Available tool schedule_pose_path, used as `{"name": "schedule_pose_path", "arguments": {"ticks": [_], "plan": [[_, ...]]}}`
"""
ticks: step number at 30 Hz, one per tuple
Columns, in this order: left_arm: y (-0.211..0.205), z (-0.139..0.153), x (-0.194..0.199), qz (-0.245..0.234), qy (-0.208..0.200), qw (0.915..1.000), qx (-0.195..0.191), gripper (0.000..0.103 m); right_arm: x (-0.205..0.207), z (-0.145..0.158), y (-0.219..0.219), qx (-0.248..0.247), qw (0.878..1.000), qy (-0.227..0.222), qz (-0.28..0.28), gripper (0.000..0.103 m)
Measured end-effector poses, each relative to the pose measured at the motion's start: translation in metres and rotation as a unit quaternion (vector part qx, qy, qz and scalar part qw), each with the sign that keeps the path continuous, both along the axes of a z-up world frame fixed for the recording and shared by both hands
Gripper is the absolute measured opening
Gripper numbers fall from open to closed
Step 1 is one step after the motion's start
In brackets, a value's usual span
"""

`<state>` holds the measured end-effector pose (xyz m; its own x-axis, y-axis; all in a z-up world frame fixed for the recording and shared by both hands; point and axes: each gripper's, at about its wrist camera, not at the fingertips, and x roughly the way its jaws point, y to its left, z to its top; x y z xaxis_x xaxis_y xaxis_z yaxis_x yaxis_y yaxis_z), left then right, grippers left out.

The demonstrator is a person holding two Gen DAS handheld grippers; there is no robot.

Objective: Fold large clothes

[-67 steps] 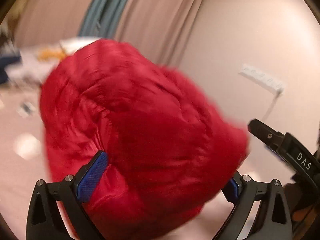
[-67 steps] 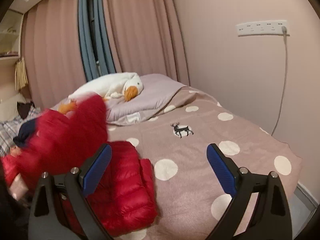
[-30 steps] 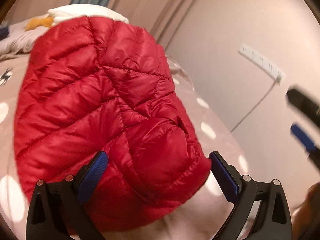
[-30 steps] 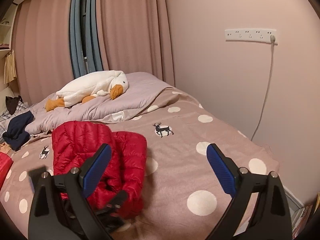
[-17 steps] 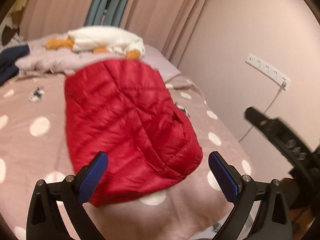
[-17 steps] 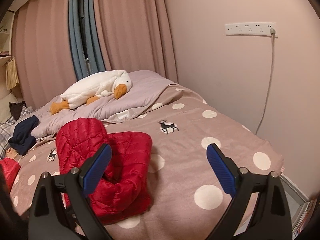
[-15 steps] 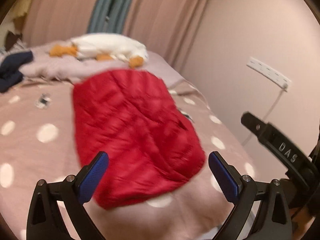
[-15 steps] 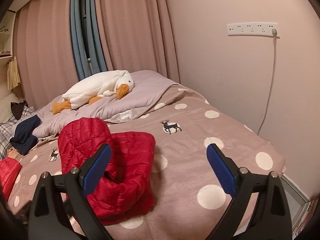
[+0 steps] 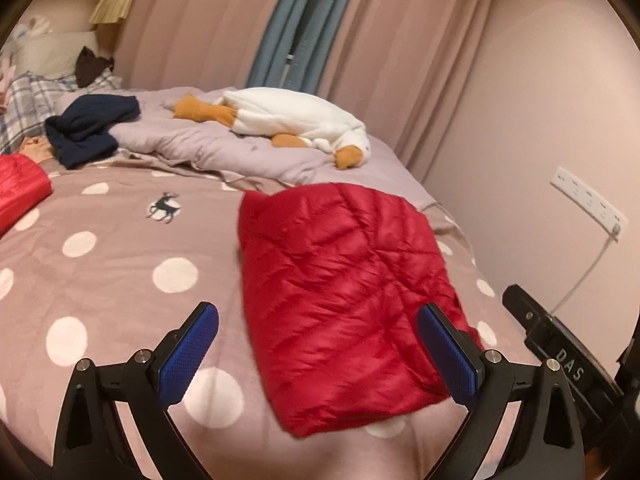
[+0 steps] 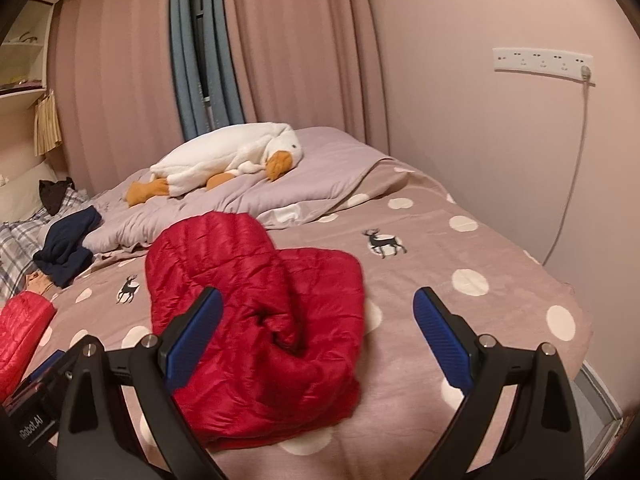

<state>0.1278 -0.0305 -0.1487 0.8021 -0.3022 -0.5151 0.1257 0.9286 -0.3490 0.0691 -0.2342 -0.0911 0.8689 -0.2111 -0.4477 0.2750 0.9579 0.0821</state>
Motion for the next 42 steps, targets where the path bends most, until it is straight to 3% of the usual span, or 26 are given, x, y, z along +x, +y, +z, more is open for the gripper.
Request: {"name": "schedule_pose_path", "arguments": {"ticks": [4,6,9,11,13,14,18,22,27,36,42], "plan": [[0.011,0.002,0.006,0.029,-0.006,0.9995,-0.003,0.099,0.011,-0.005,0.012,0.003,1.0,-0.003,0.03,0.096],[0.015,0.0,0.012,0.038,-0.003,0.9993,-0.007,0.099,0.021,-0.011,0.017,0.016,0.998,-0.004,0.064,0.089],[0.017,-0.003,0.019,0.046,0.001,0.9989,-0.013,0.099,0.04,-0.023,0.02,0.034,0.994,0.003,0.1,0.06],[0.015,-0.007,0.025,0.052,0.002,0.9987,-0.004,0.099,0.056,-0.036,0.021,0.031,0.994,0.03,0.101,0.03],[0.011,-0.011,0.031,0.048,0.0,0.9989,0.002,0.099,0.072,-0.052,0.017,0.001,0.995,0.064,0.073,0.023],[0.008,-0.015,0.035,0.045,0.001,0.999,0.006,0.099,0.077,-0.06,0.011,-0.005,0.995,0.078,0.059,0.023],[0.0,-0.035,0.055,0.058,0.038,0.9971,0.032,0.099,0.083,-0.078,-0.025,0.074,0.992,0.101,0.034,0.023],[-0.001,-0.055,0.071,0.058,0.061,0.9962,0.019,0.099,0.079,-0.077,-0.022,0.042,0.993,0.106,0.029,0.023],[-0.017,-0.083,0.087,0.039,0.085,0.9948,0.039,0.099,0.076,-0.083,-0.029,0.023,0.993,0.119,0.012,0.025],[-0.039,-0.113,0.102,-0.043,0.118,0.9915,-0.035,0.1,0.069,-0.1,-0.068,0.056,0.985,0.164,-0.022,0.026],[-0.058,-0.125,0.105,-0.039,0.104,0.9938,0.012,0.103,0.079,-0.127,-0.08,0.071,0.98,0.185,-0.025,0.031]]}}
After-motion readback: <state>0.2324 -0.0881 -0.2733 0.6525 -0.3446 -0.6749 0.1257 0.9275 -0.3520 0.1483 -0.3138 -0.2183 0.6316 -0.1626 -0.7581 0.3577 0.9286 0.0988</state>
